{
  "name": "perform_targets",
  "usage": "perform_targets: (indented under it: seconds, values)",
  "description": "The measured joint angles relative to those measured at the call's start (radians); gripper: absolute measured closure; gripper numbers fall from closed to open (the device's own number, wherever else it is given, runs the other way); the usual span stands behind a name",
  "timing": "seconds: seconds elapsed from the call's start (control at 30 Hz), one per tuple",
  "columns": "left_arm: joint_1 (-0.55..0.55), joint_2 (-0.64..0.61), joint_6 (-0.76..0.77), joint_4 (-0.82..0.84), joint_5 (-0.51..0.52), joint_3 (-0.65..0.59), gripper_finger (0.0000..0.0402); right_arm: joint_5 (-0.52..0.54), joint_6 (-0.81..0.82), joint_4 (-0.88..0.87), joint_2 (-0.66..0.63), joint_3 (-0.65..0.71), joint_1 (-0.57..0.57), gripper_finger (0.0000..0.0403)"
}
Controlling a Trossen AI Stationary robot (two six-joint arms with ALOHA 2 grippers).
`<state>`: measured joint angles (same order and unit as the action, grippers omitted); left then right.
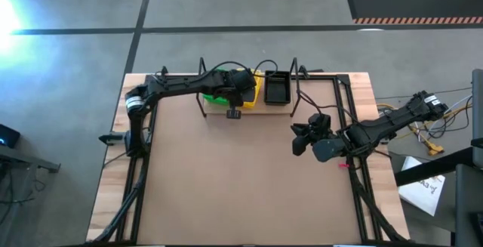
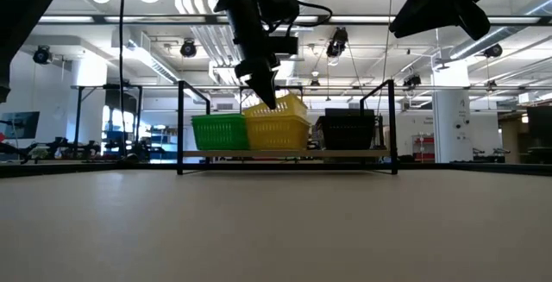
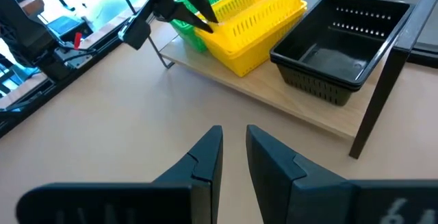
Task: Stack baskets on shelf by color
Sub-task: Stack the yellow bin on top of the other yellow bin on the shelf
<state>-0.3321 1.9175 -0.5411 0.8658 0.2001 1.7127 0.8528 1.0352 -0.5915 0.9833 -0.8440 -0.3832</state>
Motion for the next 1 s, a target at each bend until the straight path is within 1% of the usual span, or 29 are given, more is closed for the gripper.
perform_targets:
  seconds: [0.27, 0.4, 0.5, 0.63, 0.73, 0.87, 0.93, 1.0]
  values:
    - [0.003, -0.006, 0.011, 0.015, 0.012, 0.006, 0.0280, 0.000, 0.001, 0.000, 0.000, 0.000, 0.000, 0.0344]
    - [0.011, -0.038, 0.012, 0.034, 0.018, 0.034, 0.0254, 0.000, 0.003, 0.001, 0.000, 0.000, 0.000, 0.0344]
    - [0.013, -0.055, 0.012, 0.111, -0.009, 0.066, 0.0250, 0.000, 0.004, 0.002, 0.000, 0.000, 0.000, 0.0344]
    - [0.007, -0.055, 0.005, 0.201, -0.142, 0.068, 0.0261, 0.000, 0.010, 0.002, 0.000, 0.000, 0.000, 0.0344]
    - [0.006, -0.054, -0.036, 0.231, -0.196, 0.040, 0.0284, 0.000, 0.002, 0.001, 0.000, 0.000, 0.000, 0.0344]
    - [0.014, -0.043, -0.041, 0.213, -0.211, 0.021, 0.0330, 0.001, 0.001, -0.002, 0.000, 0.000, 0.000, 0.0344]
    - [0.014, -0.034, -0.041, 0.172, -0.207, 0.006, 0.0353, 0.003, -0.006, -0.002, 0.000, 0.000, 0.000, 0.0344]
    - [0.014, -0.023, -0.041, 0.105, -0.182, -0.010, 0.0373, 0.003, -0.011, -0.002, 0.000, 0.000, 0.000, 0.0344]
